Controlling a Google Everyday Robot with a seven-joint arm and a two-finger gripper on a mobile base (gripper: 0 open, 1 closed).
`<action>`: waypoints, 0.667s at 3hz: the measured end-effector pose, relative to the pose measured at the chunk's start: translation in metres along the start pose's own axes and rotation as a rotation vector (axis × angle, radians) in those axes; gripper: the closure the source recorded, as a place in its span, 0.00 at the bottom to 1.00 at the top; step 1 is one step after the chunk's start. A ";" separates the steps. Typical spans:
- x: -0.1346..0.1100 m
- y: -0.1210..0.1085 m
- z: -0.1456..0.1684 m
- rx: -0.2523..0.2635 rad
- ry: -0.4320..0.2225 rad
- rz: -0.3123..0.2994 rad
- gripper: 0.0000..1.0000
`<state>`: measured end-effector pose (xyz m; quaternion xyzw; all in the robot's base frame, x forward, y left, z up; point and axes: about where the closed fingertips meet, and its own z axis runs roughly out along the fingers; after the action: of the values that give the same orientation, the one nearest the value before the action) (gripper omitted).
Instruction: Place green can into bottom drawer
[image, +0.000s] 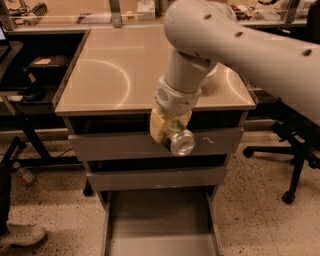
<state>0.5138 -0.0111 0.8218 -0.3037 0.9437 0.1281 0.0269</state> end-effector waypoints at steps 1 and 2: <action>0.046 0.002 0.046 -0.104 0.088 0.074 1.00; 0.046 0.002 0.046 -0.104 0.088 0.074 1.00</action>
Offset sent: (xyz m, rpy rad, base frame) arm -0.0304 -0.0102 -0.0373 0.0240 0.1065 -0.0301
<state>0.4742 -0.0236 0.7722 -0.2749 0.9467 0.1642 -0.0350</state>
